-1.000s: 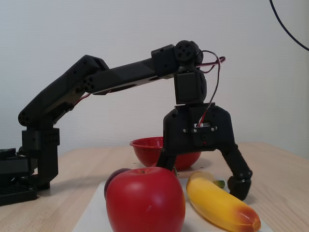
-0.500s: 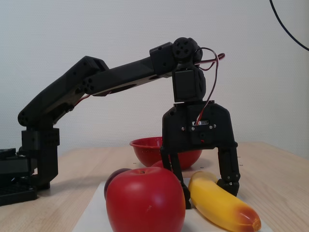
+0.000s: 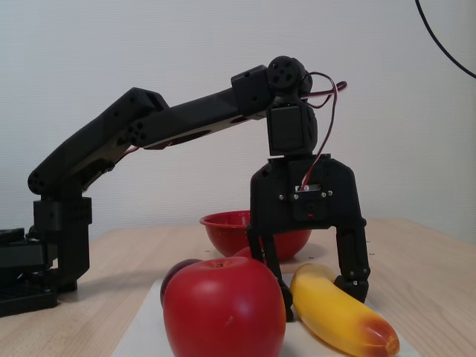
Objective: Grasp the banana and put it in the red bowl.
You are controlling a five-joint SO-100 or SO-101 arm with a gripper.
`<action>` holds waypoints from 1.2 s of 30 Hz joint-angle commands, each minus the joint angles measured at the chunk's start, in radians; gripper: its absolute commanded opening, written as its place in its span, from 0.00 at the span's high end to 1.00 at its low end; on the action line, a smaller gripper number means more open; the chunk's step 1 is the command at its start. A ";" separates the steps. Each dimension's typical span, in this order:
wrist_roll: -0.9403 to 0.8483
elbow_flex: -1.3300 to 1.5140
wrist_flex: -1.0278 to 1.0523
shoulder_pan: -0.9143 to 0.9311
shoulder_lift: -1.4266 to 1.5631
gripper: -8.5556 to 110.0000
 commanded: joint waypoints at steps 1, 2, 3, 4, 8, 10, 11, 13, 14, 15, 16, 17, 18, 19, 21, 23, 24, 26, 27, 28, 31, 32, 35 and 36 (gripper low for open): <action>-0.020 -0.048 0.020 -0.012 0.313 0.93; -0.015 -0.031 0.021 -0.012 0.342 0.93; -0.012 -0.012 0.025 -0.011 0.368 0.93; -0.011 0.011 0.025 -0.011 0.399 0.93; -0.003 0.143 0.005 -0.005 0.537 0.93; -0.003 0.210 -0.011 0.000 0.604 0.93; -0.002 0.239 -0.018 0.003 0.630 0.93; 0.005 0.321 -0.040 0.008 0.698 0.93; 0.008 0.353 -0.048 0.009 0.729 0.93; 0.011 0.396 -0.063 0.011 0.764 0.93; 0.014 0.437 -0.077 0.012 0.799 0.93; 0.017 0.472 -0.089 0.015 0.831 0.93; 0.018 0.523 -0.112 0.018 0.873 0.93; 0.025 0.577 -0.138 0.021 0.917 0.93; 0.029 0.666 -0.176 0.029 0.997 0.93; 0.034 0.752 -0.209 0.040 1.078 0.93; 0.035 0.782 -0.216 0.046 1.114 0.93; 0.029 0.808 -0.216 0.061 1.158 0.93; 0.021 0.811 -0.212 0.071 1.175 0.93; 0.015 0.807 -0.202 0.081 1.187 0.93; -0.003 0.756 -0.156 0.115 1.206 0.93; -0.009 0.742 -0.144 0.129 1.210 0.93; -0.032 0.730 -0.135 0.176 1.236 0.93; -0.041 0.724 -0.130 0.196 1.243 0.93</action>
